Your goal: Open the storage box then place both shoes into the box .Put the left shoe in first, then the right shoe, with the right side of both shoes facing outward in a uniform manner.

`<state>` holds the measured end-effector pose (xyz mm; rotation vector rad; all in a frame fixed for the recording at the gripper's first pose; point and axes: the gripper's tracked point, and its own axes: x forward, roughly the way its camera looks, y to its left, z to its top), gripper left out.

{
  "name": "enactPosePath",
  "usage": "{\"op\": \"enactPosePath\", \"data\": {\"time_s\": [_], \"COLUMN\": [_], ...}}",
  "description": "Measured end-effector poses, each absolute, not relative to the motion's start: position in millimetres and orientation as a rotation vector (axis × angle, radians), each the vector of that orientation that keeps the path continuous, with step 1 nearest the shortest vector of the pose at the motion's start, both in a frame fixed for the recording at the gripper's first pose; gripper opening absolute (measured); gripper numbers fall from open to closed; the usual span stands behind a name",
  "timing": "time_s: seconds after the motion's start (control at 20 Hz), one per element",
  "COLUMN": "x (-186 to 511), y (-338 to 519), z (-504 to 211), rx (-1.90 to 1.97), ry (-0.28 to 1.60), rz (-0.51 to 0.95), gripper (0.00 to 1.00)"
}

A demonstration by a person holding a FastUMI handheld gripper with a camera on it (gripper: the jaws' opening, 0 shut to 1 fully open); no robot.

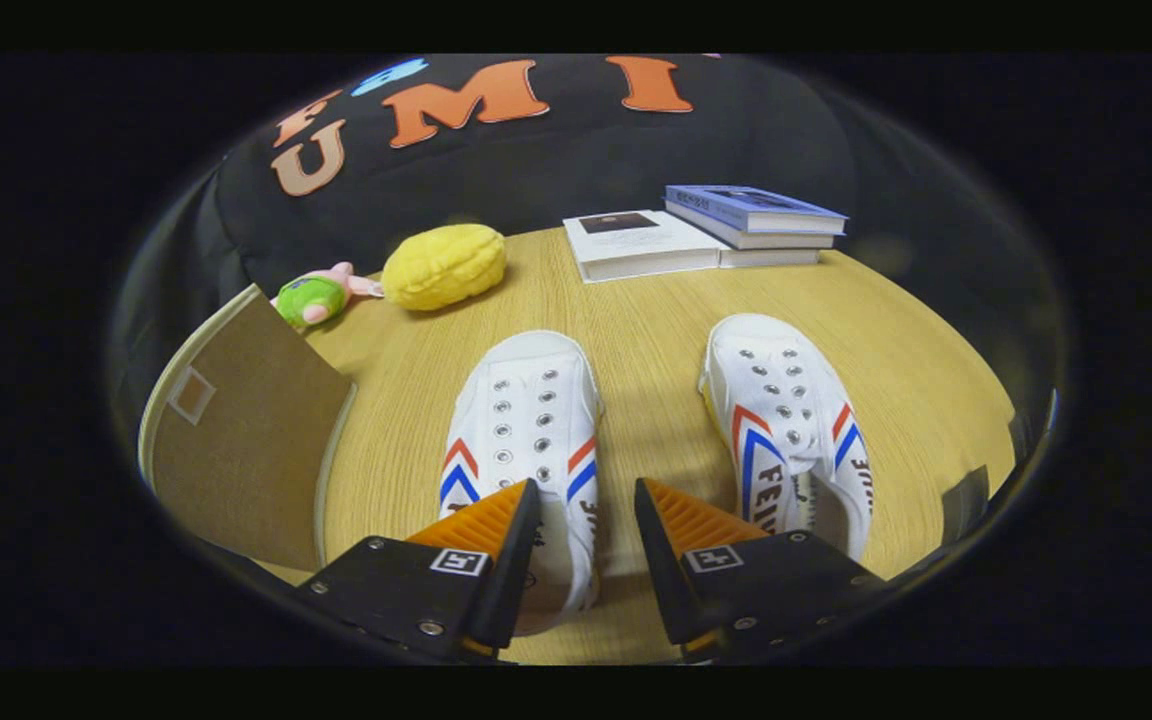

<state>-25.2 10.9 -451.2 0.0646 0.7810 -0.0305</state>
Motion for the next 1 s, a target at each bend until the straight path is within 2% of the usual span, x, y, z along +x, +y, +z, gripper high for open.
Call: {"op": "enactPosePath", "data": {"time_s": [0.05,0.15,0.2,0.3,0.7,1.0], "x": [-23.5,-24.4,-23.4,-22.8,-23.2,-11.8], "y": [14.5,23.2,19.4,19.7,35.4,58.9], "z": [-449.6,-448.8,-449.8,-447.7,-423.7,-365.9], "rx": [0.075,0.114,0.12,0.131,0.192,0.254], "ry": [0.778,0.784,0.788,0.775,0.769,0.705], "rz": [-0.011,0.004,-0.016,-0.022,-0.018,-0.002], "gripper": [0.57,0.39,0.19,0.03,0.0,0.0]}}
